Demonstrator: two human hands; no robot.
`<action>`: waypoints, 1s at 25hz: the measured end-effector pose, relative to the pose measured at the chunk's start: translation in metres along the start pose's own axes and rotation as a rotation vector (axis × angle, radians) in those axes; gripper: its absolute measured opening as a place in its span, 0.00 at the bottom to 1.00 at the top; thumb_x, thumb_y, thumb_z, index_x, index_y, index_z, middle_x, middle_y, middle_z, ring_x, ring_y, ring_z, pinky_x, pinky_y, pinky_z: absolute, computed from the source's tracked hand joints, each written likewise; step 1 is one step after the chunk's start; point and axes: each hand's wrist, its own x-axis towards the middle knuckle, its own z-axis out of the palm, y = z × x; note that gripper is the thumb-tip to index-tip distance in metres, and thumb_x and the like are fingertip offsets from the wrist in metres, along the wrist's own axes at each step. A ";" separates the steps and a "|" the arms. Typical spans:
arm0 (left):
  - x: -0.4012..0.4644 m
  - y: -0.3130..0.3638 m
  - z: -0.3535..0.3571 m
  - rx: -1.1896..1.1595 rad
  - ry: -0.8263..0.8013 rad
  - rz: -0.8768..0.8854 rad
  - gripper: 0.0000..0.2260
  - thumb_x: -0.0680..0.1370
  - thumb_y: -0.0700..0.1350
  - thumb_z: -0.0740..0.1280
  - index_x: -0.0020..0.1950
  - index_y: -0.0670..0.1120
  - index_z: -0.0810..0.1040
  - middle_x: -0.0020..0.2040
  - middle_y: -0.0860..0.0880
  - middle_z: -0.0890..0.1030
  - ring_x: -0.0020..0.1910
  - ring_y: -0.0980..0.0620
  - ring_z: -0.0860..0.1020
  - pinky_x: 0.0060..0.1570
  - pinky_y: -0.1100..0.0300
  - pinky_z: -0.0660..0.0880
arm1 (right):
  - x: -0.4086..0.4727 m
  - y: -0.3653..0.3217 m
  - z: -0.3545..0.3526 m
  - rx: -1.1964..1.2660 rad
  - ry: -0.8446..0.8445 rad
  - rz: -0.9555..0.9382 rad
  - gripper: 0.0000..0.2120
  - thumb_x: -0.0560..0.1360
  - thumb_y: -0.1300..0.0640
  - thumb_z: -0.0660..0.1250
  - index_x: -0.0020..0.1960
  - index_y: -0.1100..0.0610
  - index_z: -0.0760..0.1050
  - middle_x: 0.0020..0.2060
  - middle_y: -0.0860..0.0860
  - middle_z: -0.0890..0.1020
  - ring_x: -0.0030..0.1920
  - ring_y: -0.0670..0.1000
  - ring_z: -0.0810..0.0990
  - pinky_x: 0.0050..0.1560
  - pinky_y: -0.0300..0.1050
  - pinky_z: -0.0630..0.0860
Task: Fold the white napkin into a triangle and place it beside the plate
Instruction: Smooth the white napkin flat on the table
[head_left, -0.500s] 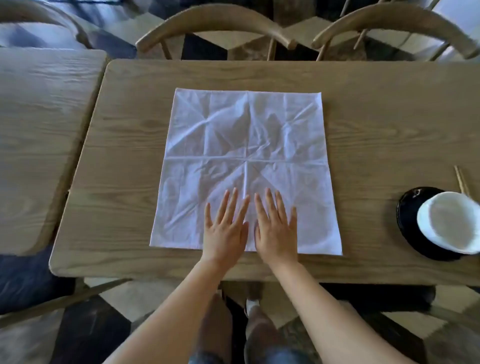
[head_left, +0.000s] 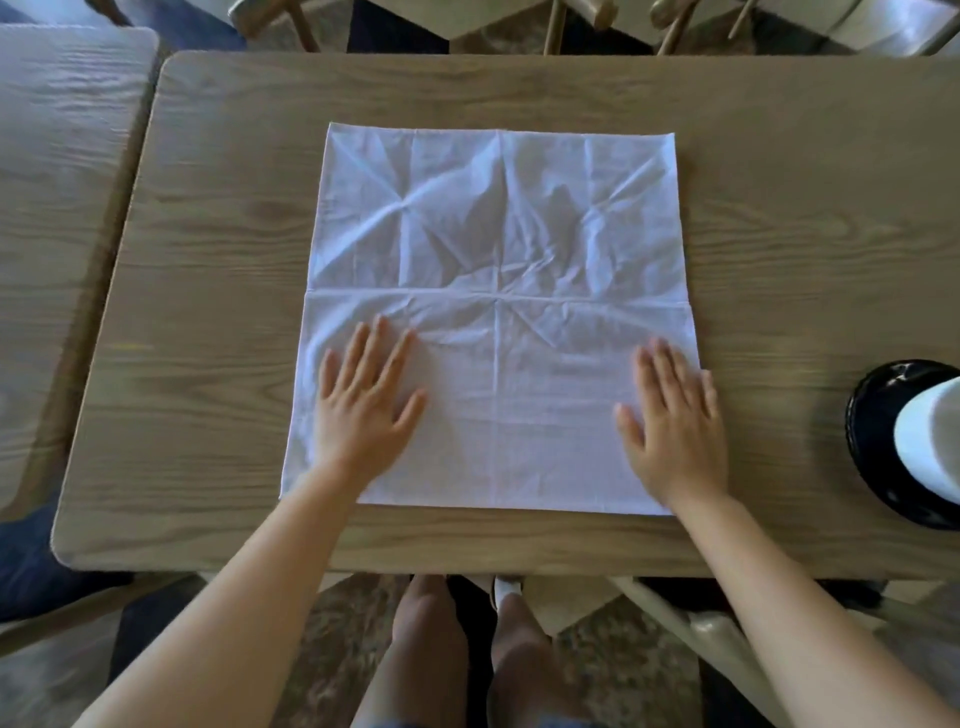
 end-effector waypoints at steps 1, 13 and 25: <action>0.006 -0.010 -0.004 -0.023 0.018 -0.089 0.29 0.76 0.58 0.50 0.76 0.51 0.51 0.77 0.49 0.50 0.75 0.53 0.46 0.74 0.47 0.46 | 0.004 0.003 -0.001 0.023 0.029 0.110 0.32 0.76 0.45 0.46 0.74 0.61 0.55 0.74 0.58 0.58 0.75 0.56 0.56 0.73 0.61 0.54; 0.103 0.053 0.005 -0.014 0.031 0.171 0.26 0.76 0.57 0.48 0.74 0.52 0.59 0.76 0.48 0.60 0.75 0.49 0.55 0.70 0.39 0.51 | 0.119 -0.097 0.011 -0.006 -0.049 -0.203 0.27 0.77 0.46 0.50 0.75 0.49 0.52 0.76 0.51 0.55 0.76 0.52 0.50 0.71 0.64 0.45; 0.233 0.003 -0.012 0.110 0.004 0.269 0.32 0.73 0.67 0.53 0.75 0.58 0.53 0.77 0.46 0.53 0.76 0.46 0.50 0.71 0.38 0.48 | 0.253 -0.046 0.004 -0.092 -0.051 -0.200 0.31 0.73 0.33 0.46 0.74 0.40 0.48 0.77 0.49 0.50 0.76 0.52 0.47 0.67 0.72 0.45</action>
